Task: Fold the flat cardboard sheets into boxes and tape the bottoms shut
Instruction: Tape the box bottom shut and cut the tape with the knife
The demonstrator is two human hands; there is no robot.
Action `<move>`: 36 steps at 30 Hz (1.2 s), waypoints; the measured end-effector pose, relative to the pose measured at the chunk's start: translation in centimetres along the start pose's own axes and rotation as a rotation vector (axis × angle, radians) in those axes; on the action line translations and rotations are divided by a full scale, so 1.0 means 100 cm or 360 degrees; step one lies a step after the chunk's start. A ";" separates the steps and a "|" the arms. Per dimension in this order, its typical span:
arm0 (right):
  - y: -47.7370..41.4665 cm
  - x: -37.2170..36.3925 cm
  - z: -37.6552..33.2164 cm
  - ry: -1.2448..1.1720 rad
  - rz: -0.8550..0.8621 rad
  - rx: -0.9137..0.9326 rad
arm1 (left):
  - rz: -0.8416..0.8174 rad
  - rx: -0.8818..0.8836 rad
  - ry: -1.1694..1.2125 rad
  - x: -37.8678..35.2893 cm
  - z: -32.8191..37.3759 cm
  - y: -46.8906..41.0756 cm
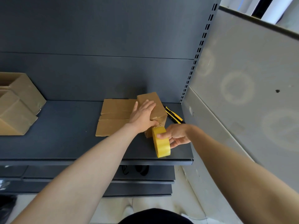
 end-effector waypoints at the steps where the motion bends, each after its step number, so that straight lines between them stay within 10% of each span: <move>1: 0.000 0.000 0.000 -0.0015 -0.0028 0.0014 | 0.0011 0.0007 -0.0023 0.000 0.000 -0.001; 6: -0.002 -0.001 -0.004 -0.0032 0.0001 0.0105 | 0.0058 0.0021 0.0117 0.002 0.003 0.007; 11: -0.008 0.000 -0.009 -0.0035 0.0003 0.0128 | 0.0664 0.0595 0.0650 -0.006 0.013 0.050; 16: -0.009 0.000 -0.013 -0.0067 -0.0054 0.0126 | -0.0369 0.1232 0.1888 -0.025 0.030 0.057; 19: -0.009 0.002 -0.014 -0.0208 -0.0100 0.0133 | -0.0415 0.1355 0.2292 -0.025 0.038 0.047; 23: -0.006 0.018 -0.016 -0.0288 -0.0001 0.0139 | -0.0264 0.1459 0.2458 -0.023 0.041 0.033; 29: -0.033 0.058 -0.020 0.0195 0.1258 0.0430 | -0.0187 0.1578 0.2326 -0.027 0.043 0.022; 36: -0.063 0.073 -0.015 0.0908 0.1282 0.0287 | -0.0145 0.1697 0.2101 -0.031 0.037 0.011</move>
Point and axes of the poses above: each hand's wrist, its own y-axis away from the middle knuckle, its own x-axis out of the back of the hand, z = x × y, the point moved 1 cm from there along -y, towards the middle knuckle, and after that the axes turned 15 degrees about -y, right-handed, at the moved point
